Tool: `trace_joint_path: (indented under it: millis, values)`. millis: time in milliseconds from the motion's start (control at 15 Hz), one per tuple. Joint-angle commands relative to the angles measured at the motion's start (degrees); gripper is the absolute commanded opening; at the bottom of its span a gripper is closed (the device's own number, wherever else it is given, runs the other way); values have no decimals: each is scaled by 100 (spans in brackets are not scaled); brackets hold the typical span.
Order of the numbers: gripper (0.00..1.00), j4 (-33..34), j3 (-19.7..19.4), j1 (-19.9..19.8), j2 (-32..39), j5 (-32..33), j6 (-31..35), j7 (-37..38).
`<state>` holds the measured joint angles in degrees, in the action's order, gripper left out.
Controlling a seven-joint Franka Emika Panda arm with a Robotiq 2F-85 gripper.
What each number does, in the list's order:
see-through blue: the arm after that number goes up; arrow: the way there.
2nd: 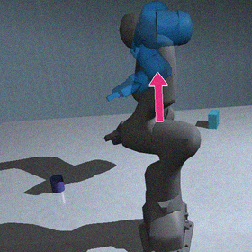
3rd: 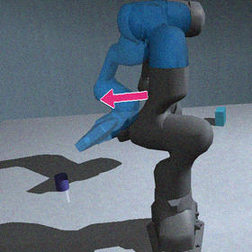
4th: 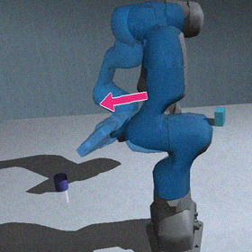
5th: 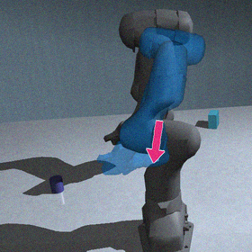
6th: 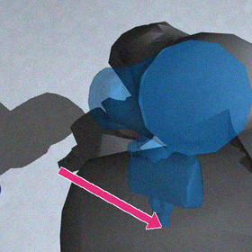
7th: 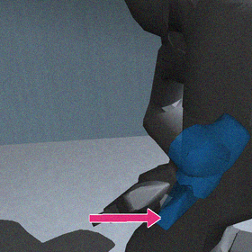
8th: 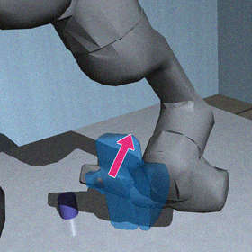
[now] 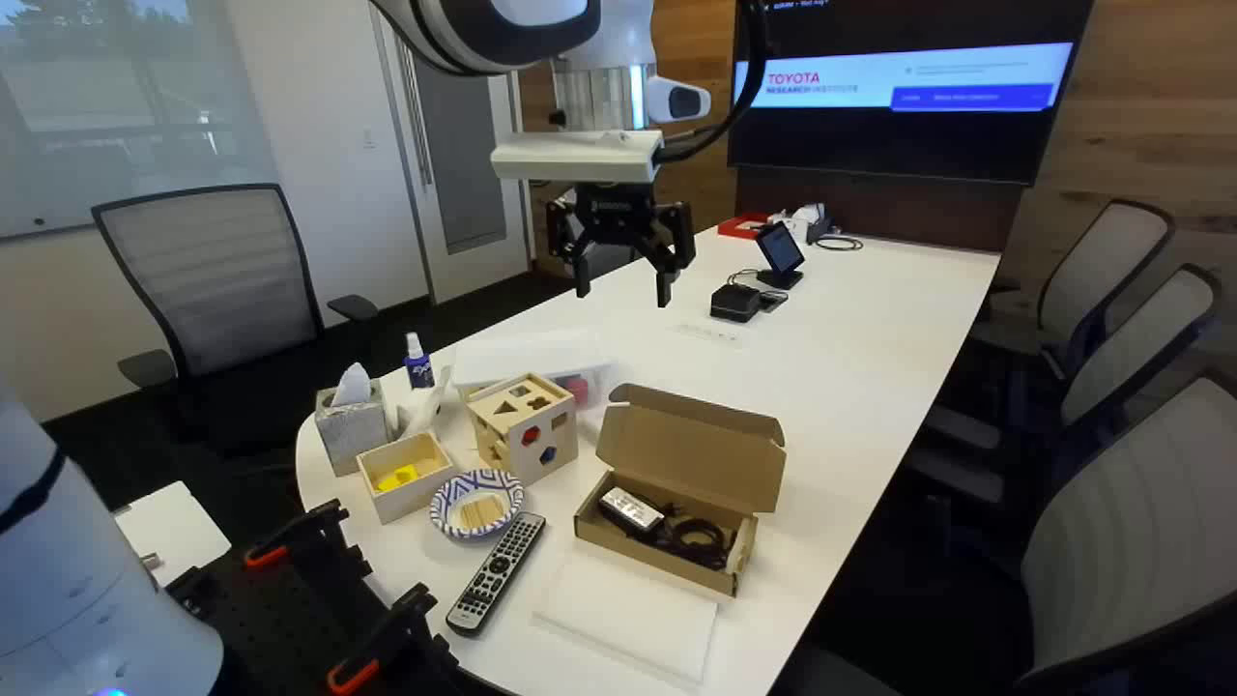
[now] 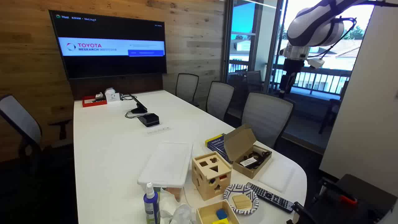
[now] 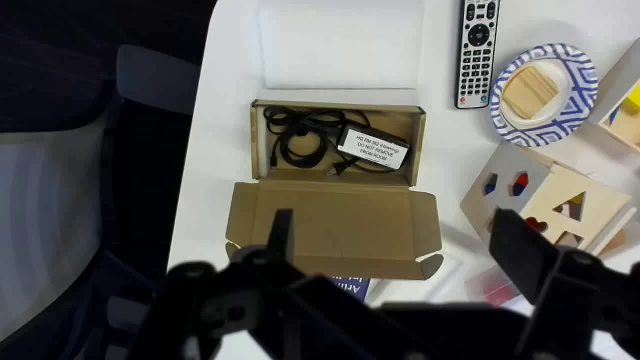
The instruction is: Press a button the remote control
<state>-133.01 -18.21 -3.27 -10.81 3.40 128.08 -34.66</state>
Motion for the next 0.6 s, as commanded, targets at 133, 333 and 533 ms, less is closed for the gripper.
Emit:
trace_joint_path:
  millis: [133,333,533]
  values:
    - [100,6,176,-180,10,-42,-9,-28]
    - [100,-110,367,-199,128,51,255,367]
    - [100,-446,634,-160,299,166,916,1049]
